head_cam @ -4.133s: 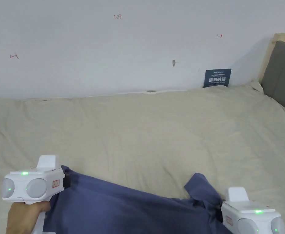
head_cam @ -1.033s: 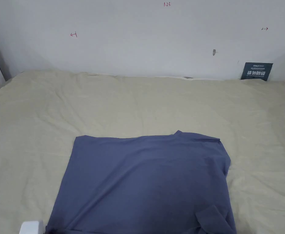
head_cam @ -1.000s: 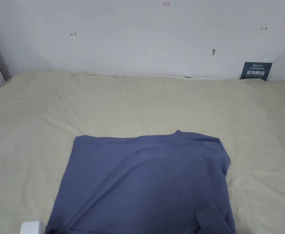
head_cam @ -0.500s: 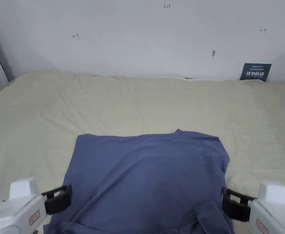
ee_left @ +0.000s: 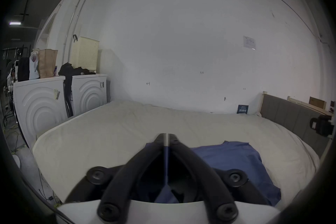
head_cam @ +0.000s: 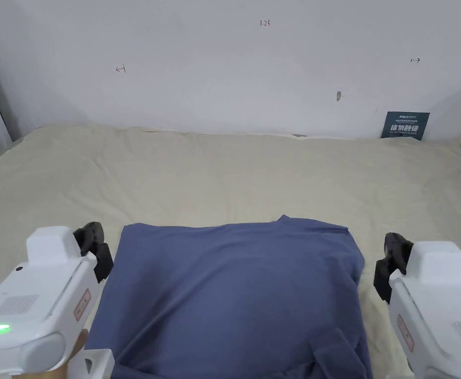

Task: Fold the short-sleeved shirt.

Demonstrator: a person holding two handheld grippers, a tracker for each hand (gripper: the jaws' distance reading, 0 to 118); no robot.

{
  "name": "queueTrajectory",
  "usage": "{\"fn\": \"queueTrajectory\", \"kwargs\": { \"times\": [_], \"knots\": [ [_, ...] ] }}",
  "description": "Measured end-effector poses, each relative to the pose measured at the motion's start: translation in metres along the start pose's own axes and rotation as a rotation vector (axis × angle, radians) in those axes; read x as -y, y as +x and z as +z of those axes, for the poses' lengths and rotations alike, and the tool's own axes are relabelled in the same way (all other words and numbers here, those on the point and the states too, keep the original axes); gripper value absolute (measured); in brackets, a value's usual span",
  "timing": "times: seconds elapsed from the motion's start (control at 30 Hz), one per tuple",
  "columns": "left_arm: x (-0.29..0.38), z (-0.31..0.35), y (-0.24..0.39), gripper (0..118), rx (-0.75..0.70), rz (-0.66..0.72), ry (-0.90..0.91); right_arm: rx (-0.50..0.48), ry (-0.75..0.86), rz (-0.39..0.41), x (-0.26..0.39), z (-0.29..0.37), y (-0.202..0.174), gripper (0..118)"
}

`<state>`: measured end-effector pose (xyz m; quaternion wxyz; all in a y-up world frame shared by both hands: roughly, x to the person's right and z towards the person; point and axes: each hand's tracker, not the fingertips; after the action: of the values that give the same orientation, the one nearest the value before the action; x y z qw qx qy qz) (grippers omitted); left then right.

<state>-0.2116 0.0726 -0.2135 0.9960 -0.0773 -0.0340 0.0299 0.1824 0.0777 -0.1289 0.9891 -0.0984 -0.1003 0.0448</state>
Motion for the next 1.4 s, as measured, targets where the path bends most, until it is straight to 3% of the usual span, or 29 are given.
{"fn": "queueTrajectory", "kwargs": {
  "times": [0.23, 0.53, 0.57, 0.6, 0.67, 0.7, 0.73, 0.93, 1.0, 1.07, 1.17, 1.23, 1.3, 1.4],
  "knots": [
    [0.013, -0.005, -0.003, 0, 0.012, -0.033, -0.105, -0.013, 0.006, -0.017, -0.003, -0.002, 0.001, 1],
    [0.063, -0.006, -0.053, 4, 0.000, -0.040, -0.405, -0.028, -0.026, -0.028, -0.002, 0.000, 0.001, 1],
    [0.071, -0.005, -0.060, 20, -0.008, -0.028, -0.437, -0.027, -0.029, -0.026, -0.002, 0.000, 0.002, 1],
    [0.077, -0.006, -0.066, 42, -0.016, -0.013, -0.464, -0.026, -0.032, -0.024, -0.002, 0.000, 0.002, 1],
    [0.093, -0.011, -0.079, 104, -0.020, 0.023, -0.576, -0.022, -0.038, -0.026, -0.003, 0.004, -0.001, 1],
    [0.101, -0.012, -0.083, 117, -0.020, 0.037, -0.621, -0.021, -0.041, -0.028, -0.003, 0.004, -0.001, 1],
    [0.110, -0.014, -0.085, 118, -0.026, 0.038, -0.673, -0.018, -0.045, -0.029, -0.003, 0.004, -0.001, 1],
    [0.155, -0.030, -0.091, 113, -0.111, 0.027, -0.759, -0.015, -0.078, -0.026, 0.007, 0.000, 0.004, 1],
    [0.165, -0.036, -0.092, 101, -0.099, 0.043, -0.765, -0.015, -0.089, -0.018, 0.010, 0.001, 0.004, 1],
    [0.172, -0.040, -0.090, 72, -0.077, 0.047, -0.758, -0.013, -0.101, -0.020, 0.015, -0.001, 0.008, 1],
    [0.180, -0.042, -0.084, 4, -0.069, 0.020, -0.777, 0.000, -0.132, -0.026, 0.022, -0.001, 0.010, 1],
    [0.180, -0.037, -0.081, 4, -0.049, 0.015, -0.769, 0.005, -0.162, -0.035, 0.028, -0.002, 0.014, 2],
    [0.177, -0.032, -0.078, 4, -0.032, 0.012, -0.748, 0.013, -0.226, -0.047, 0.040, -0.006, 0.021, 18],
    [0.168, -0.026, -0.077, 3, -0.041, -0.017, -0.691, -0.005, -0.361, -0.061, 0.074, -0.016, 0.029, 81]
  ]
}}
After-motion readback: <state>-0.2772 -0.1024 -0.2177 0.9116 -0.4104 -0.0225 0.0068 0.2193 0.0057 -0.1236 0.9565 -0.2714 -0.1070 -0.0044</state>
